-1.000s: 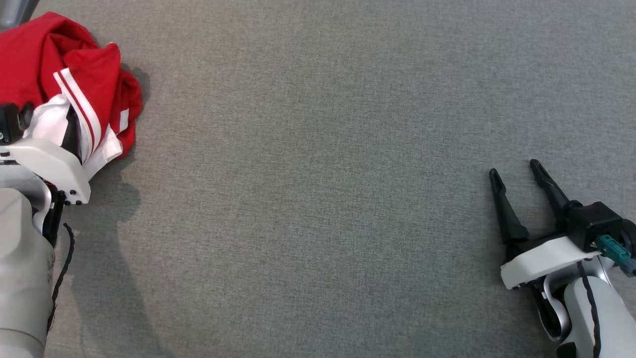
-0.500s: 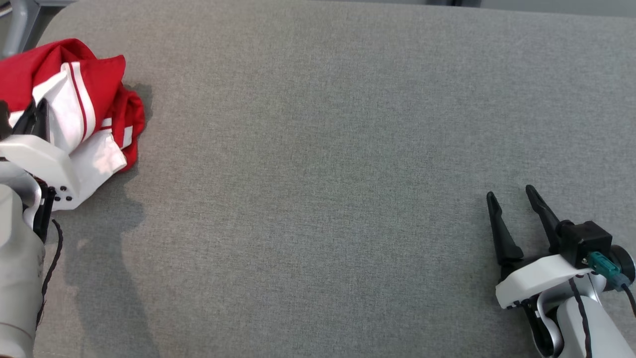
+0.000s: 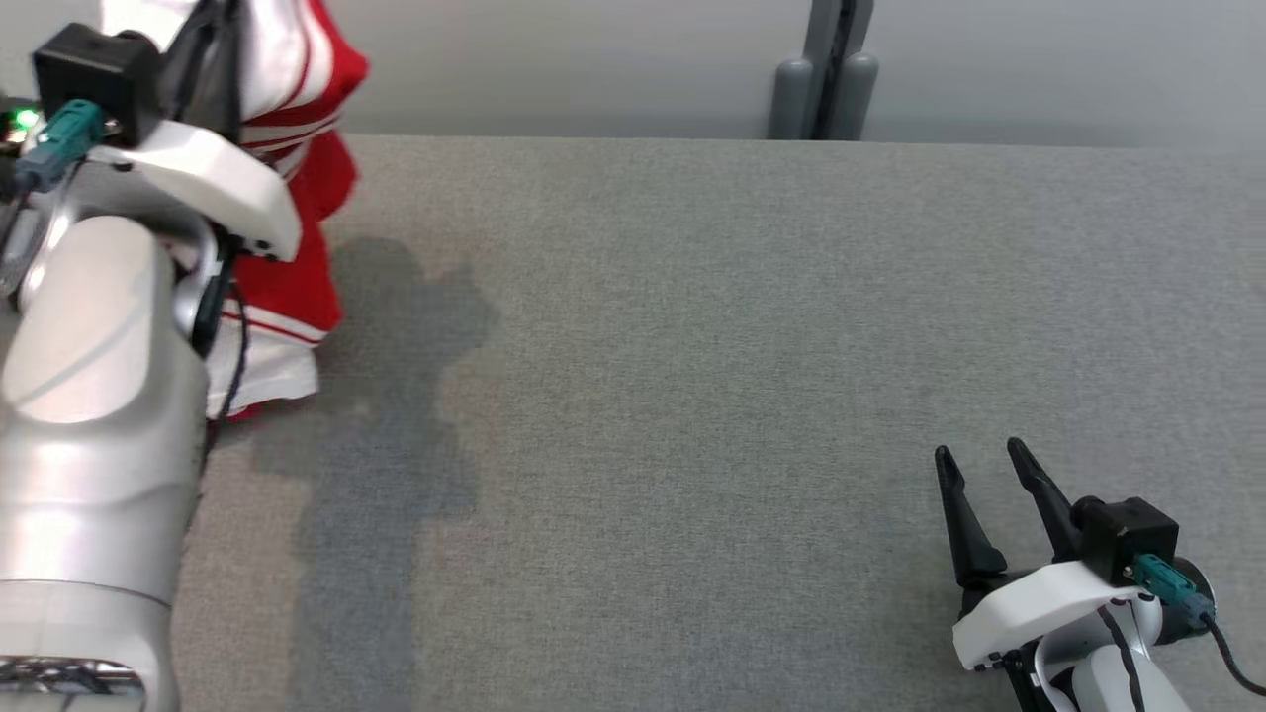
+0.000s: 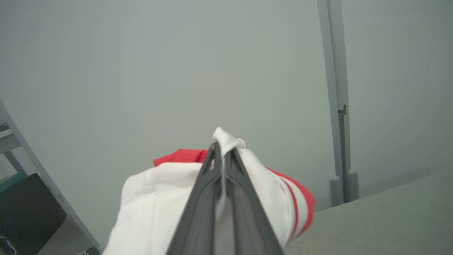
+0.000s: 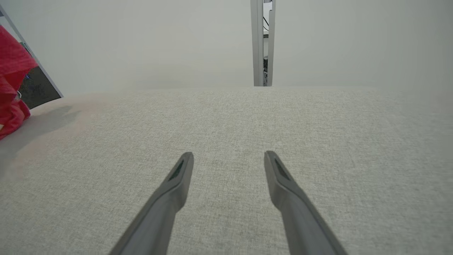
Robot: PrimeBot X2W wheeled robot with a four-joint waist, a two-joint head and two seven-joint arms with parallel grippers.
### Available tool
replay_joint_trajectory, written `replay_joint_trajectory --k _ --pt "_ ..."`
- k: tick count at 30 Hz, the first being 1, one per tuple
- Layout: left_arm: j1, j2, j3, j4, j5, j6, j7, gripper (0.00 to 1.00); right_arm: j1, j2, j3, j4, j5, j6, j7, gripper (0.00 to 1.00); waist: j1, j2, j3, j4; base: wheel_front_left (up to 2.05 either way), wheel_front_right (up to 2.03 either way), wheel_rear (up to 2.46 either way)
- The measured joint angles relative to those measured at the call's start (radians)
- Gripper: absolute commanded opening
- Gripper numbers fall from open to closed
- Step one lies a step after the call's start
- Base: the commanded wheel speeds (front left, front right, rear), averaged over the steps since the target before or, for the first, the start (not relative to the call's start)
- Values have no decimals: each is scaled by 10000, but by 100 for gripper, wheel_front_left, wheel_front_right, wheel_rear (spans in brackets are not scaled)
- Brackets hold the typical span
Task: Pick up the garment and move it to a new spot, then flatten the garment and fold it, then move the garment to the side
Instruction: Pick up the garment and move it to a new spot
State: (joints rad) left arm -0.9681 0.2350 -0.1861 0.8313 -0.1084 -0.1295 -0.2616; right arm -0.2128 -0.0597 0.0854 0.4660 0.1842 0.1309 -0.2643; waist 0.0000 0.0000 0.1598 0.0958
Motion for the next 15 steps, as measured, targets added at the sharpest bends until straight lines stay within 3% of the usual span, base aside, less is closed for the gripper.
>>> replay_joint_trajectory --k 8,15 --pt "86 -1532 -1701 -1290 -1177 -2 -15 0 137 96 249 36 268 0 0 100 1 0 -485 -772 0 0 0" --pt "497 -1852 -3436 -3032 -2811 -2 -21 0 189 107 324 48 420 0 0 100 0 0 -668 -1325 0 0 0"
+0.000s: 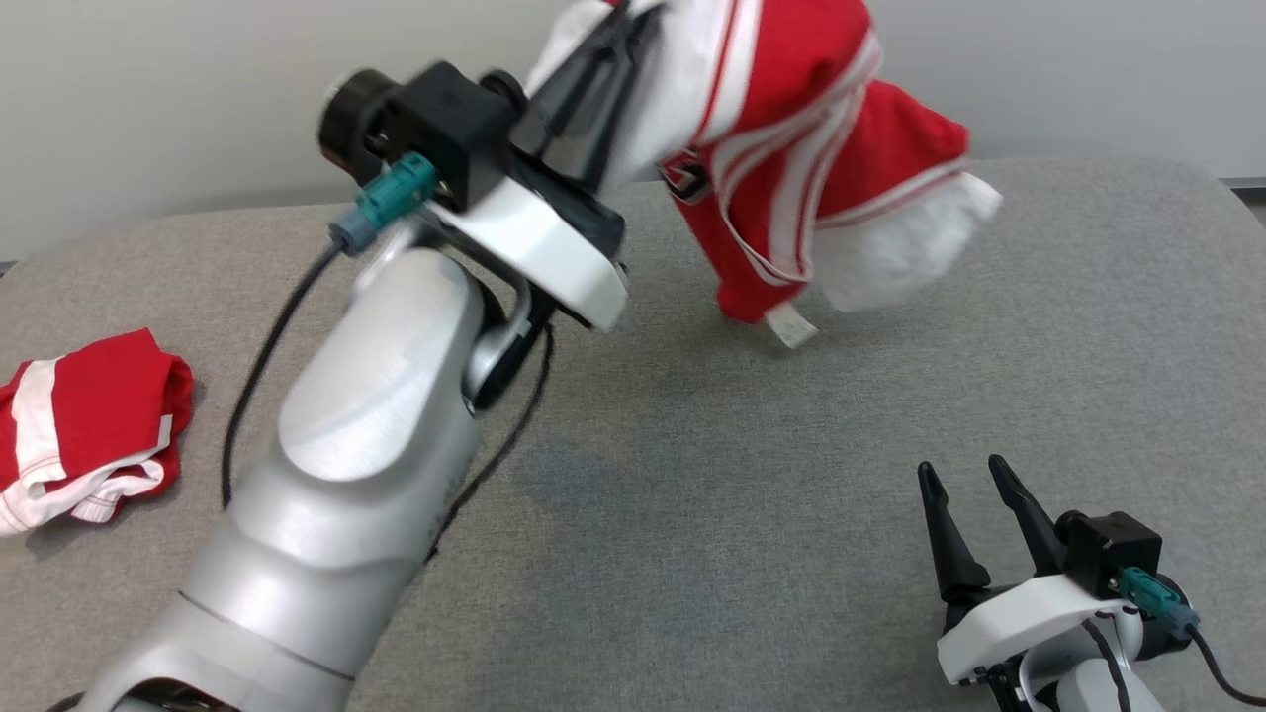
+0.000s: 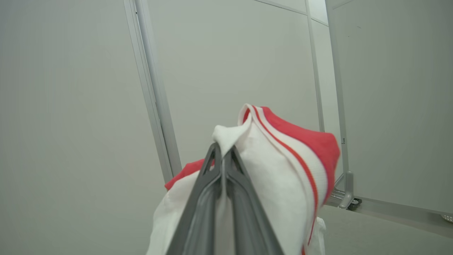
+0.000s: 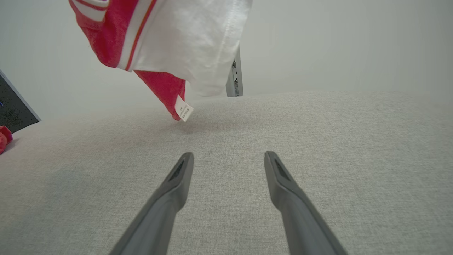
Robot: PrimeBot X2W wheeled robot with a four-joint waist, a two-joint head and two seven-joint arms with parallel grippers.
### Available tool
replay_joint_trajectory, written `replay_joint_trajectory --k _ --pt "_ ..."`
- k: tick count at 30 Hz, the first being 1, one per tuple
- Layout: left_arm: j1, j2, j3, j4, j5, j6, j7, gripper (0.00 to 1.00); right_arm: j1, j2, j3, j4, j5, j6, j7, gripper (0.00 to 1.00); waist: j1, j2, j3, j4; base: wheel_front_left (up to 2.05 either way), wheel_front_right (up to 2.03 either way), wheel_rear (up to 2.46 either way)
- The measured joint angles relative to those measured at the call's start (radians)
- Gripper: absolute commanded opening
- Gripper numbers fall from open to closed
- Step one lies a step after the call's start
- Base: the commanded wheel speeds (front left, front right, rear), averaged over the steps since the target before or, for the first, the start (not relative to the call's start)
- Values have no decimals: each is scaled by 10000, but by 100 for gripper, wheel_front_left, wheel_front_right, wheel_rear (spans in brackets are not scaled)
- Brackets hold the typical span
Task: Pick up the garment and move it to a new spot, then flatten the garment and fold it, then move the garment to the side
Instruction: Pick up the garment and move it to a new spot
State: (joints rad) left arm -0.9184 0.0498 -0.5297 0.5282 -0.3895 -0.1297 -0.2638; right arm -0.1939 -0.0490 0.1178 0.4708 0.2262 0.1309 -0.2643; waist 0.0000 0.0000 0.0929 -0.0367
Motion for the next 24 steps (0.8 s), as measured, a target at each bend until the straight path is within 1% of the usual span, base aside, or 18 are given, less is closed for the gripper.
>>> replay_joint_trajectory --k 1,3,6,10,13,14,15,16,17,19,24 --pt "174 -2 -311 -230 -263 69 -2 0 4 2 -8 -2 42 -2 0 100 0 0 -7 -56 0 0 0" --pt "513 -36 -840 -548 -627 359 2 0 51 2 -31 0 48 0 0 100 0 0 -6 -133 0 0 0" --pt "1057 -38 -1296 -447 -968 803 2 0 127 2 -63 -10 56 0 0 100 0 0 49 -158 0 0 0" --pt "1979 -19 -1287 157 -999 1185 4 0 149 4 -117 -38 56 0 0 100 0 0 139 -133 0 0 0" --pt "2499 46 -1126 426 -880 1312 4 0 149 6 -153 -46 54 -2 0 100 0 0 187 -108 0 0 0" --pt "2797 109 -984 545 -838 1344 4 5 148 4 -173 -50 54 -2 2 100 0 0 206 -88 0 0 0" --pt "3095 215 -821 637 -794 1415 4 24 148 6 -188 -52 54 -2 0 100 0 0 218 -70 0 0 0" --pt "3376 345 -644 702 -723 1471 4 78 148 4 -209 -58 52 0 0 100 0 0 230 -49 0 0 0" --pt "3650 447 -464 721 -644 1549 4 100 147 6 -228 -61 50 -2 0 100 0 0 239 -26 0 0 0" --pt "4128 652 -92 755 -449 1661 4 100 145 8 -272 -67 36 -2 0 100 0 0 246 23 0 0 0" --pt "5236 863 1022 410 -48 1753 2 100 143 8 -330 -59 19 -2 0 100 0 0 197 107 0 0 0"
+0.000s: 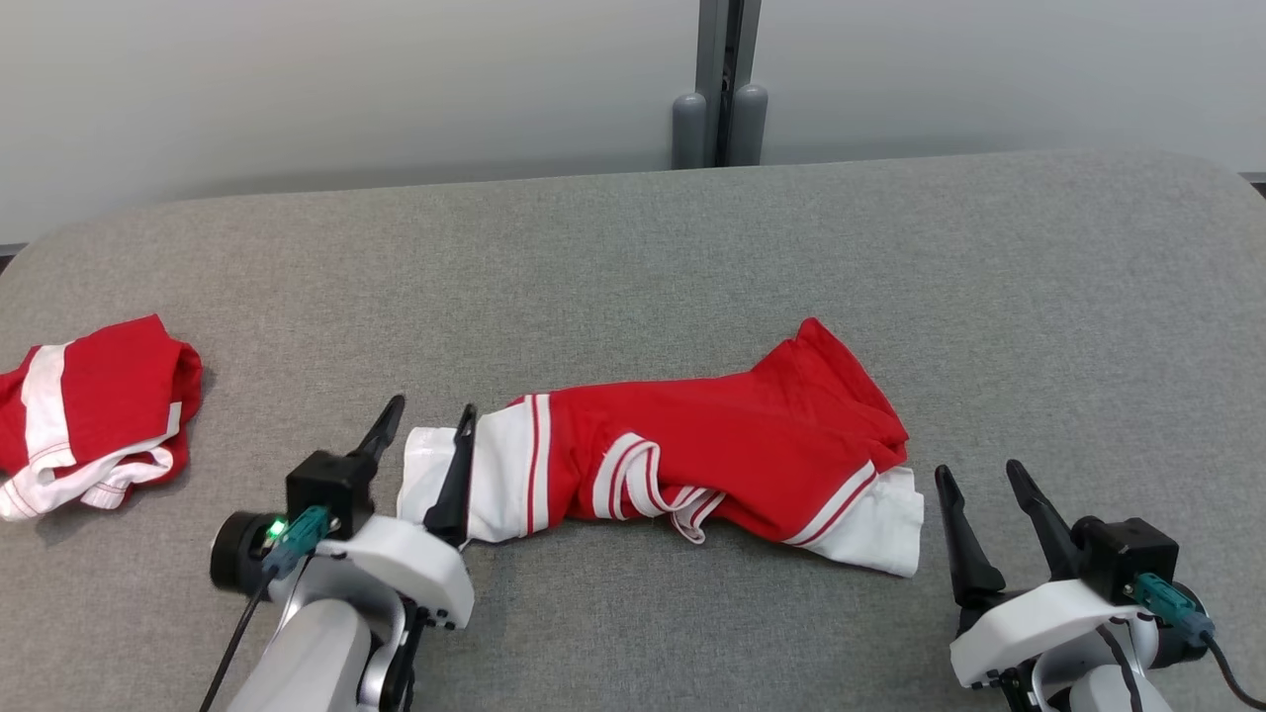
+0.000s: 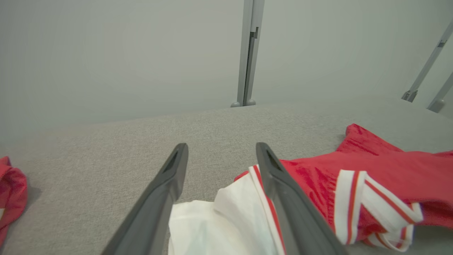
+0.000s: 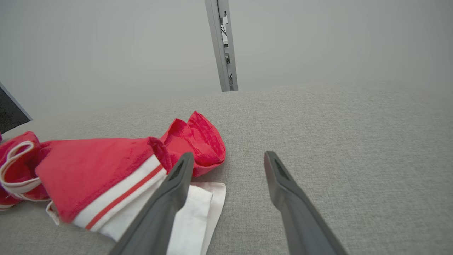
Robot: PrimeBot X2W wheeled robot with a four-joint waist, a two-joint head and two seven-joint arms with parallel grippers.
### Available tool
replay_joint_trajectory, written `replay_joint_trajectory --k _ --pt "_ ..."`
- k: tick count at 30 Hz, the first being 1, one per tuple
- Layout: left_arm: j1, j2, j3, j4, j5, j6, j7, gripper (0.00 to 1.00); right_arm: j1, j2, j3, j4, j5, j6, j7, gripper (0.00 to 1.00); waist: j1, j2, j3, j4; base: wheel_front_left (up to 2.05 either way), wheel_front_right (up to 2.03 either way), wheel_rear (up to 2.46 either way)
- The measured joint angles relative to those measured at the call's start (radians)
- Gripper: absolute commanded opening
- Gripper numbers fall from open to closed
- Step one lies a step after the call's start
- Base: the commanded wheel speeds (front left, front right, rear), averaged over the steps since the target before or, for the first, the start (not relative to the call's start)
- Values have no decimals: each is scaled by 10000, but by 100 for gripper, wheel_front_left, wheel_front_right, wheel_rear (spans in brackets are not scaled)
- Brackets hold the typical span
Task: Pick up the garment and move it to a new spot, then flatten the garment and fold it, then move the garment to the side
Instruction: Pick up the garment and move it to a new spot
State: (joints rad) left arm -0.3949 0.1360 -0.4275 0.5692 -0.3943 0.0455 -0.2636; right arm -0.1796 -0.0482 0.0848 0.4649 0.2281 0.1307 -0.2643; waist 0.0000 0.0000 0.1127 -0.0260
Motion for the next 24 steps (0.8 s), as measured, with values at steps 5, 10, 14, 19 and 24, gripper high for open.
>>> replay_joint_trajectory --k 5,10,14,19,24 --pt "1112 40 1296 -522 449 146 0 100 15 2 17 15 -82 2 0 100 0 0 -170 33 0 0 0" --pt "2302 -121 2476 -976 949 146 2 100 152 0 81 50 -88 0 2 100 0 0 -424 15 0 0 0" --pt "3488 -387 3436 -1538 1524 157 0 100 281 0 176 82 -90 2 0 100 0 0 -646 -60 0 0 0" --pt "4318 -648 3985 -1714 1883 -12 2 100 476 2 236 140 -92 0 0 100 0 0 -761 -63 0 0 0" --pt "4464 -815 4242 -1753 2157 -199 2 100 489 0 309 213 -96 2 0 100 0 0 -746 -24 0 0 0"
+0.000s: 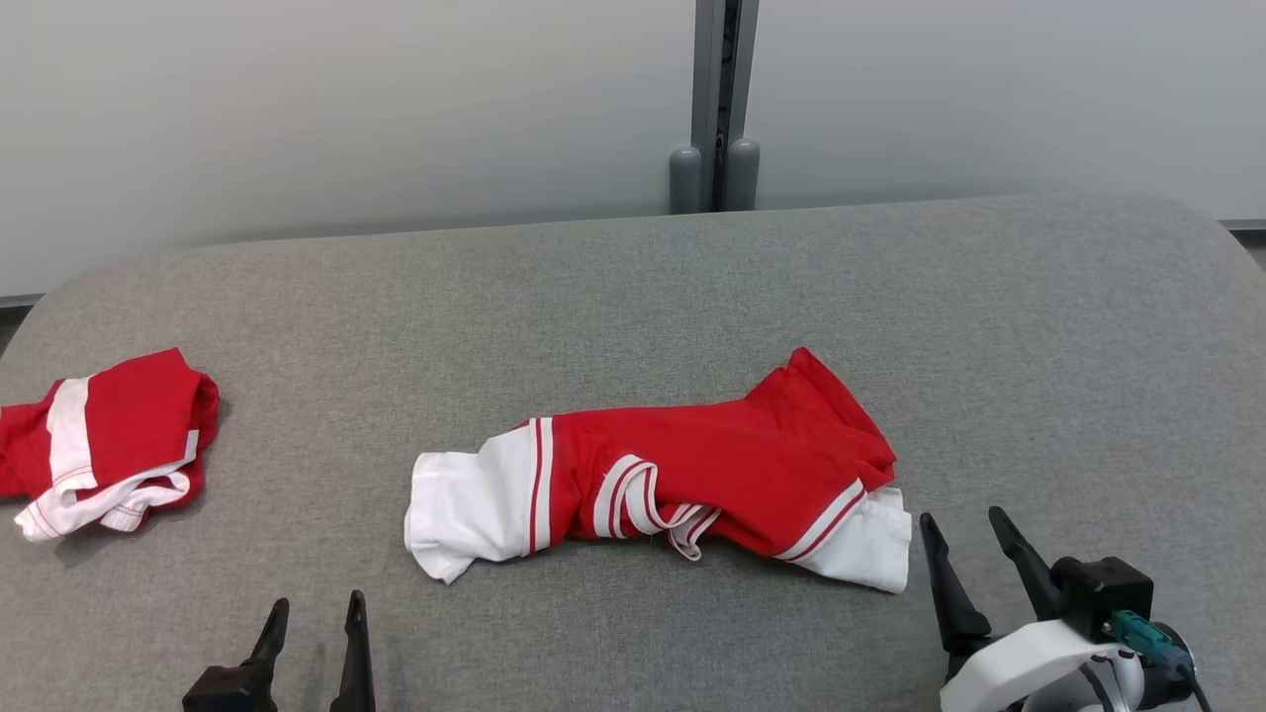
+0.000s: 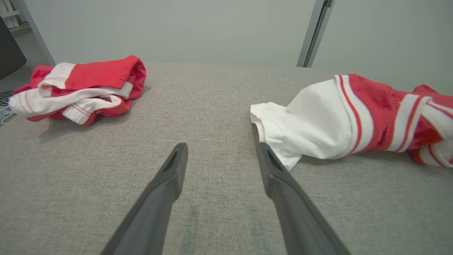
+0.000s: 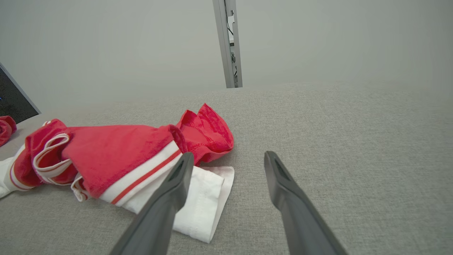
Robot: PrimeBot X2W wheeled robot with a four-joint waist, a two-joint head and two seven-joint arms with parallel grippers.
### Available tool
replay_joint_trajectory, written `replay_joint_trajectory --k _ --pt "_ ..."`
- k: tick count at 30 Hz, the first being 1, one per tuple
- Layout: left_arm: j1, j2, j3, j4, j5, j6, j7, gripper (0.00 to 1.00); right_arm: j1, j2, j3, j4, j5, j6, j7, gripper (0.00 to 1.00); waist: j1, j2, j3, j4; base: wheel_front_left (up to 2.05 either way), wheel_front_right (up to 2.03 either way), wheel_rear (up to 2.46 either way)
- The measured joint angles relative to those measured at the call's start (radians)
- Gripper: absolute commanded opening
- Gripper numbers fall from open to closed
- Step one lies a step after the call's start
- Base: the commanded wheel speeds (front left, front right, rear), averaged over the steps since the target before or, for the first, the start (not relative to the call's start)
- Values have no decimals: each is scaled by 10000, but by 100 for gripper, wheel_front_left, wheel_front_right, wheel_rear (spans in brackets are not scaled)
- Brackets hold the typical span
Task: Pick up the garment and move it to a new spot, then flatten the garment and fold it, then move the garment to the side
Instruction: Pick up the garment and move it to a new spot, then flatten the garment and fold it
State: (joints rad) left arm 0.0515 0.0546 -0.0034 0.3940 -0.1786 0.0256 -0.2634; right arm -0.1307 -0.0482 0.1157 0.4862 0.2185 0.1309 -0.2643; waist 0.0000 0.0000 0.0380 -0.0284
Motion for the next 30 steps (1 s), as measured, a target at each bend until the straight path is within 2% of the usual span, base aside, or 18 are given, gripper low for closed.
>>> replay_joint_trajectory --k 12,21,22,23,24,25,26,30 --pt "-201 -54 -88 61 224 -326 0 100 -184 0 291 573 23 0 0 100 0 0 312 263 0 0 0" --pt "-375 -59 -267 194 232 -382 -2 100 -642 4 393 2011 217 -2 2 100 0 0 648 771 0 0 0" --pt "-378 -59 -265 211 230 -382 0 100 -673 2 418 2090 217 -2 0 93 0 0 674 819 0 0 0" --pt "-380 -58 -268 217 228 -382 0 100 -708 2 458 2173 232 -2 2 93 0 0 696 860 0 0 0" --pt "-382 -56 -272 217 228 -382 0 100 -739 8 499 2219 259 -2 2 49 0 0 711 890 0 0 0" --pt "-385 -59 -278 213 226 -382 0 100 -767 6 546 2245 299 -2 0 29 0 0 723 912 0 0 0" --pt "-386 -59 -278 211 226 -383 0 100 -787 6 581 2238 320 0 0 0 0 0 734 924 0 0 0" --pt "-386 -58 -343 201 186 -422 0 100 -805 -2 608 1937 393 -2 0 0 0 0 706 910 0 0 0"
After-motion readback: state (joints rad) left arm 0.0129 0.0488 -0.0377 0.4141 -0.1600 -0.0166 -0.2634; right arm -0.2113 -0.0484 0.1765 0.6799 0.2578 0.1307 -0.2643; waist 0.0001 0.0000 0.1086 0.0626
